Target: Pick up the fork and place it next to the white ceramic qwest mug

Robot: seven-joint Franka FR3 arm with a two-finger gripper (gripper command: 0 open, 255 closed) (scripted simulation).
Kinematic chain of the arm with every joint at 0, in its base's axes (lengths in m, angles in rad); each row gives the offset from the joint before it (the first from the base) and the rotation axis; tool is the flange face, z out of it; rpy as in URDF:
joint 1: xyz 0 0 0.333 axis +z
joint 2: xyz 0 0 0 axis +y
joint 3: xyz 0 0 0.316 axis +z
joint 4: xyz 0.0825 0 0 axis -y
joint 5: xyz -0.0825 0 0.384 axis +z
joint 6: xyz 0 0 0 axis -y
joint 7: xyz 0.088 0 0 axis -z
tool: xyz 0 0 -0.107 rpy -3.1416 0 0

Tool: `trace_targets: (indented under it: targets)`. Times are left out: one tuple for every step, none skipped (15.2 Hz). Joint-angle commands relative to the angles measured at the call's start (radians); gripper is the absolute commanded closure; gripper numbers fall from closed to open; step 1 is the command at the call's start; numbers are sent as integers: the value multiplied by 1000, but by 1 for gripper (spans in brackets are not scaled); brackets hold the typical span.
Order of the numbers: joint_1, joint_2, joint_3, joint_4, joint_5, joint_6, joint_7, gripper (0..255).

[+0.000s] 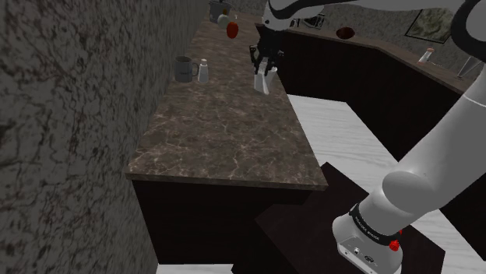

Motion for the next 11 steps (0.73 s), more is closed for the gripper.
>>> trace_targets:
  targets:
    - [12, 86, 6, 115, -19, -32, 20, 255]
    - [18, 129, 8, 174, -29, -48, 28, 255]
    - [26, 174, 9, 235, -39, -66, 36, 255]
    - [34, 221, 9, 301, -49, -86, 43, 255]
    - [44, 269, 9, 370, -59, -109, 49, 255]
    - [54, 319, 8, 445, -68, -134, 54, 255]
    - [66, 373, 7, 527, -78, -163, 58, 255]
    - [79, 431, 5, 617, -87, -196, 61, 255]
    - [94, 495, 2, 721, -96, -235, 63, 255]
    - [112, 571, -2, 846, -106, -284, 62, 255]
    - [142, 696, -9, 1060, -119, -373, 56, 255]
